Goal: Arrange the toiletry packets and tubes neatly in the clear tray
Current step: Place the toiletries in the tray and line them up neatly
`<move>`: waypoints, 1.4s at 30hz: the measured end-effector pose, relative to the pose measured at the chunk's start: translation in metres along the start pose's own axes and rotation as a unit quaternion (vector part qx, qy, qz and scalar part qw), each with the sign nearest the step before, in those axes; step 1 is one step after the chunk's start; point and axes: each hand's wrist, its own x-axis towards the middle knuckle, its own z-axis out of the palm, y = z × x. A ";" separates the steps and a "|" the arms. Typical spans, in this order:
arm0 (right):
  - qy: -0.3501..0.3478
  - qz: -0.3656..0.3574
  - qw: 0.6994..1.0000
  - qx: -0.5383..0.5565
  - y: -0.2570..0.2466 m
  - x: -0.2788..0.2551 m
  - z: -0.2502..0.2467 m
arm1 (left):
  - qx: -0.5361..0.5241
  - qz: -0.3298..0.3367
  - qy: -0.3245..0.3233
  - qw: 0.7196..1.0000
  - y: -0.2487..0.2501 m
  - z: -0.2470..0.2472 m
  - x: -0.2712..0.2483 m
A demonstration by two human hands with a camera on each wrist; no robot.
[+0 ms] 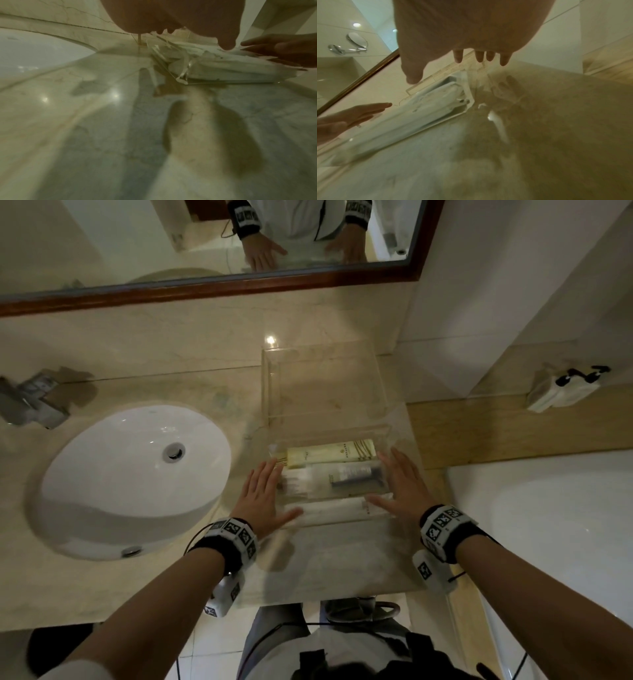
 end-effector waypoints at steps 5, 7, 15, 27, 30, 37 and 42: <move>0.007 0.008 1.000 -0.009 -0.014 0.010 0.000 | -0.032 -0.020 0.005 0.999 0.013 -0.001 0.006; -0.002 0.022 1.000 -0.009 -0.020 0.011 0.003 | -0.013 -0.021 0.002 1.000 0.016 0.002 0.009; 0.014 -0.012 0.993 -0.118 -0.042 0.015 0.019 | 0.036 0.000 0.022 0.999 0.033 0.012 0.012; 0.035 -0.125 0.985 -0.110 -0.043 0.017 0.022 | -0.015 0.003 0.049 0.999 0.025 -0.003 0.015; 0.052 -0.145 0.983 -0.099 -0.041 0.017 0.023 | 0.039 0.051 0.041 0.997 0.019 -0.007 0.016; 0.118 -0.139 0.978 -0.097 -0.037 0.021 0.025 | 0.117 0.100 0.069 0.986 0.006 -0.004 0.020; 0.119 -0.138 0.979 -0.086 -0.034 0.018 0.023 | 0.127 0.112 0.065 0.983 0.006 -0.011 0.017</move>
